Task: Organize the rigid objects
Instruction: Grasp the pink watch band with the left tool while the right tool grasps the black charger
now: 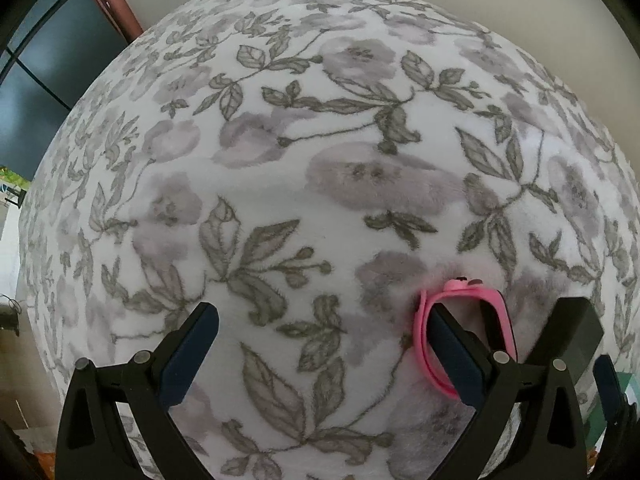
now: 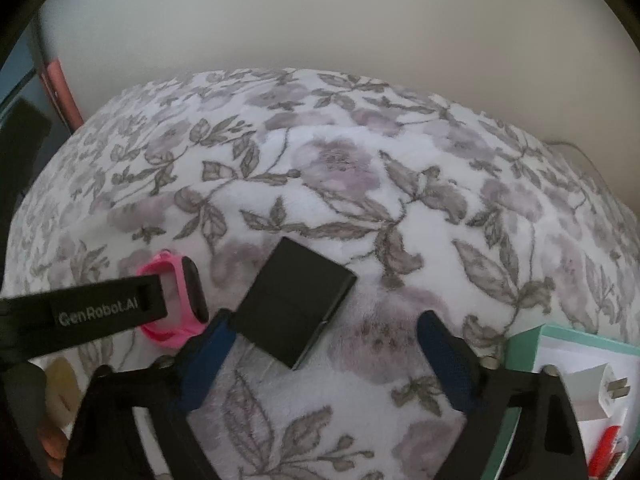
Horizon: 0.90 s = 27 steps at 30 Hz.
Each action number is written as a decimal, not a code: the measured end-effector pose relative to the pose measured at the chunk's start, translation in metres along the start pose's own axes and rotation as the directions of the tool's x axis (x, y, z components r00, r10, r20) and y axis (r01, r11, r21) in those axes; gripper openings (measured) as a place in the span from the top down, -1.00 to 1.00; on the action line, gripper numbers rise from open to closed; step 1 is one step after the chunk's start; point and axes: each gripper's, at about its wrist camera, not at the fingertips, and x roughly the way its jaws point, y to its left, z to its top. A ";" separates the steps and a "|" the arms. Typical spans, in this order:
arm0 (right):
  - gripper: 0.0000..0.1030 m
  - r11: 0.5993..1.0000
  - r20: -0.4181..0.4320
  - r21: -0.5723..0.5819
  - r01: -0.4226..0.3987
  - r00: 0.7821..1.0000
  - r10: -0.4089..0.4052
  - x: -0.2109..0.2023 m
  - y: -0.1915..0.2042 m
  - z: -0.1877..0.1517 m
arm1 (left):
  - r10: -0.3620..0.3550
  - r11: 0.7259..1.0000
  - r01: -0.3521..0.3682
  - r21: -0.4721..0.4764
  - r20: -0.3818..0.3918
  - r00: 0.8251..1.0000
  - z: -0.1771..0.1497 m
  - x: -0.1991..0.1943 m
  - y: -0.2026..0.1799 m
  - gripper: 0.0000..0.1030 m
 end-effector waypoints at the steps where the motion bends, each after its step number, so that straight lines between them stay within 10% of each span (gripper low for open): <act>1: -0.50 1.000 0.001 0.008 -0.002 1.000 0.002 0.000 -0.001 0.000 | 0.002 1.000 -0.002 0.005 0.003 1.000 -0.002 -0.003 0.002 -0.98; 9: 0.16 0.999 -0.004 0.040 0.013 1.000 -0.012 0.001 -0.008 0.001 | -0.031 0.998 0.030 0.046 0.018 0.999 -0.007 -0.009 -0.017 -0.59; 27: 0.18 0.996 -0.046 0.090 -0.013 0.999 0.017 -0.011 -0.027 -0.014 | -0.028 0.973 0.011 0.229 0.070 0.997 -0.035 -0.040 -0.092 0.76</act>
